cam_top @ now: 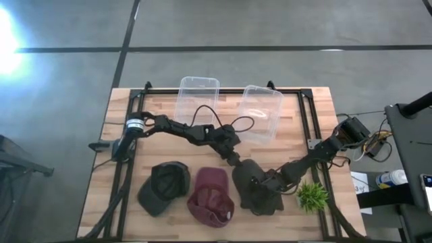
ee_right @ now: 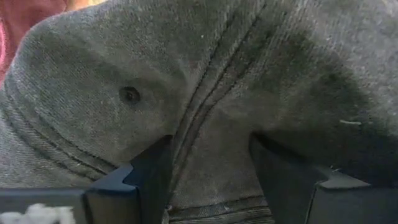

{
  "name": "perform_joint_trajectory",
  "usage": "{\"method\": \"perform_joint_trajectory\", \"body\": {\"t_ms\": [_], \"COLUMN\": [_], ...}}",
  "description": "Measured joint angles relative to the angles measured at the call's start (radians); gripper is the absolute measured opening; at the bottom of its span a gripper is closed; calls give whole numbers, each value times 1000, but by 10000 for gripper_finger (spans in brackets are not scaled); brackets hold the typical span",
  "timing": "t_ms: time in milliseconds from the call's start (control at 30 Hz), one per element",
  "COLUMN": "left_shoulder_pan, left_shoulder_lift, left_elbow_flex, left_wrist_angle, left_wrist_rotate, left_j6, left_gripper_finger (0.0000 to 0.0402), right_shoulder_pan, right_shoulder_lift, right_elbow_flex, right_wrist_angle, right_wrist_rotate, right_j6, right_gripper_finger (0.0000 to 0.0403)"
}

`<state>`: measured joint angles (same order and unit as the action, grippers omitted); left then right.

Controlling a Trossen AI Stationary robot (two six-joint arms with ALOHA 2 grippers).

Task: Pick & Place hat
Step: Put the right black cap into the right transparent bin

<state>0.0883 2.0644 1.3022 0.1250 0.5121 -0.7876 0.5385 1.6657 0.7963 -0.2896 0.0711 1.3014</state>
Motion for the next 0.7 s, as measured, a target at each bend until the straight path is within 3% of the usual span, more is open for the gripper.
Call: {"method": "perform_joint_trajectory", "body": {"t_ms": [433,567,700], "left_shoulder_pan": [-81,-97,-113], "left_shoulder_lift": [0,0,0], "left_elbow_flex": [0,0,0], "left_wrist_angle": [33,60,81], "left_wrist_rotate": [-50,-53,-69], "left_j6": [1,1,9], "left_gripper_finger": [197,171,118], "right_shoulder_pan": [-8,-14,-22], "right_shoulder_lift": [0,0,1], "right_elbow_flex": [0,-1,-1], "right_wrist_angle": [2,5,8], "right_wrist_rotate": [20,49,61], "right_j6": [5,4,2], "right_gripper_finger": [215,215,215]}}
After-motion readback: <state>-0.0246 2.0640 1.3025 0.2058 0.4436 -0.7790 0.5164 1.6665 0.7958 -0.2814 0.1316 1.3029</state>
